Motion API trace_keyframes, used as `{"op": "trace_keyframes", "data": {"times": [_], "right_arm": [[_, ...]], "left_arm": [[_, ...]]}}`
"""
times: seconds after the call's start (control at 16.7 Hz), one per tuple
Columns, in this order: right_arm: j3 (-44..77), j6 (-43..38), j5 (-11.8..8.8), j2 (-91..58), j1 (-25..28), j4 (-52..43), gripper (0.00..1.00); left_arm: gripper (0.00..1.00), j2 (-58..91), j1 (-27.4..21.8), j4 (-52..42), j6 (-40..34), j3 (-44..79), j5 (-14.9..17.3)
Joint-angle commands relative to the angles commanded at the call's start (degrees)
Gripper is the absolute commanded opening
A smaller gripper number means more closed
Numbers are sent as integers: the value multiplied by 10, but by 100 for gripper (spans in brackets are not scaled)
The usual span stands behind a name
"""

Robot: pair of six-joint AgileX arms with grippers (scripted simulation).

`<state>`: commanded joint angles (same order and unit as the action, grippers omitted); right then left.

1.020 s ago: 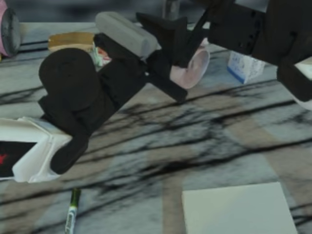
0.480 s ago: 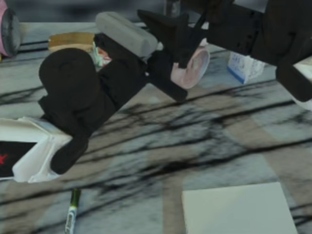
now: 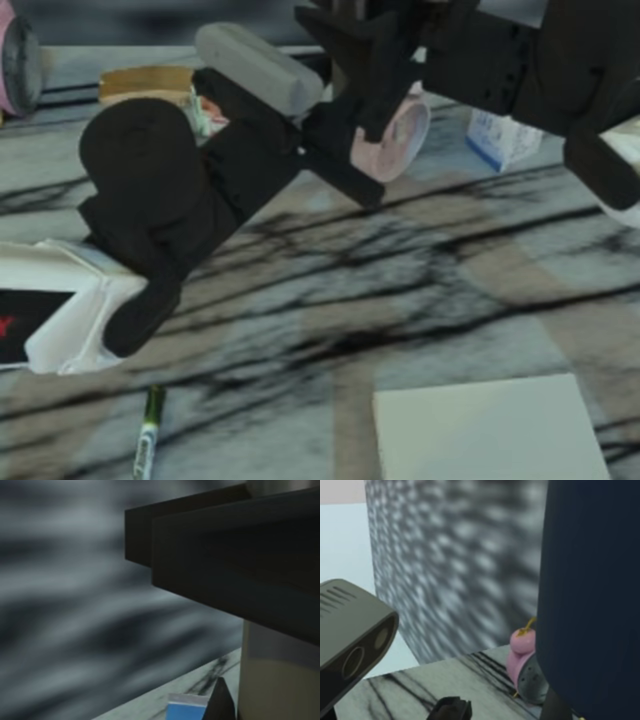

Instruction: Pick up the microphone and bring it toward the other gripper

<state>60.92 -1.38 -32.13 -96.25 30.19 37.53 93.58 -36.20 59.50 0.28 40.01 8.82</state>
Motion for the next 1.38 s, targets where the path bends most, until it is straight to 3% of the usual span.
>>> {"op": "trace_keyframes", "data": {"times": [0.48, 1.26, 1.38], "right_arm": [[0, 0, 0, 0, 0, 0, 0], [0, 0, 0, 0, 0, 0, 0], [0, 0, 0, 0, 0, 0, 0]], "left_arm": [[0, 0, 0, 0, 0, 0, 0], [98, 0, 0, 0, 0, 0, 0], [100, 0, 0, 0, 0, 0, 0]]}}
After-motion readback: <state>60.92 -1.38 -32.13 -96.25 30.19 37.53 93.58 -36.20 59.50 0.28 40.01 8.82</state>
